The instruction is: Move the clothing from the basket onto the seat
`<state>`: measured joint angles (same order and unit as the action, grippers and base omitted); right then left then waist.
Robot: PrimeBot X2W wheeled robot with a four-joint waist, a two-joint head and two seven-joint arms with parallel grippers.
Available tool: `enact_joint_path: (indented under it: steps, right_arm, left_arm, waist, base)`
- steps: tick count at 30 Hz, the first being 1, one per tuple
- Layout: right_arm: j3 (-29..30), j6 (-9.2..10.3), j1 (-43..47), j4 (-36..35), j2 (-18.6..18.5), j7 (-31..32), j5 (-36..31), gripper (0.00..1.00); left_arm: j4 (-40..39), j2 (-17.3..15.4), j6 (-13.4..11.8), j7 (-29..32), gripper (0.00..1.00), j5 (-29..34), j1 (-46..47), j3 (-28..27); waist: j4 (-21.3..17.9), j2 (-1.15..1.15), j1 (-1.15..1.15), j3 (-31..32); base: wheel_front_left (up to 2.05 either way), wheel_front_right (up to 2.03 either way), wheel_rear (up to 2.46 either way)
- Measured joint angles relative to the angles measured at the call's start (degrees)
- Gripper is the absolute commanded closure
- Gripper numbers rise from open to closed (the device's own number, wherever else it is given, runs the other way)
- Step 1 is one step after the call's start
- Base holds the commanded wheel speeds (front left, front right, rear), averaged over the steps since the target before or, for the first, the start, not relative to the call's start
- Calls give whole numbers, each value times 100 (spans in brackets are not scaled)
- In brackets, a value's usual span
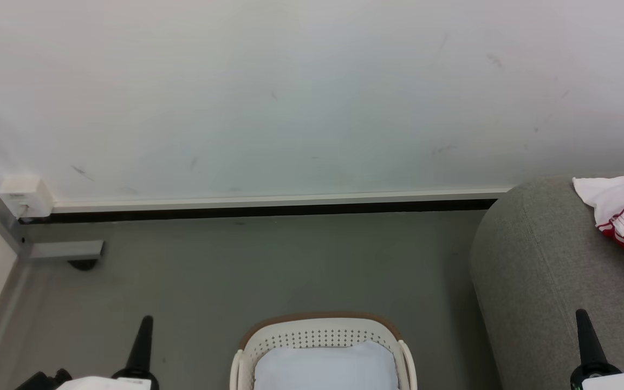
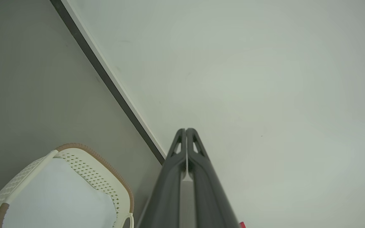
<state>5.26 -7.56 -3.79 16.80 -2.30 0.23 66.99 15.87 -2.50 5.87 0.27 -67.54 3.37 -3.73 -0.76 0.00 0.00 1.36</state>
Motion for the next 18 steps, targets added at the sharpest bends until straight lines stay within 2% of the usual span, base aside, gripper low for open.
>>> enact_joint_path:
  steps: [18]
  right_arm:
    - [48, 0, -83, -101, -11, 255, 949, 100]
  left_arm:
    - [-71, -3, 65, 246, 100, -951, 97, -113]
  waist:
    - [25, 0, 0, -52]
  base:
    - [0, 0, 0]
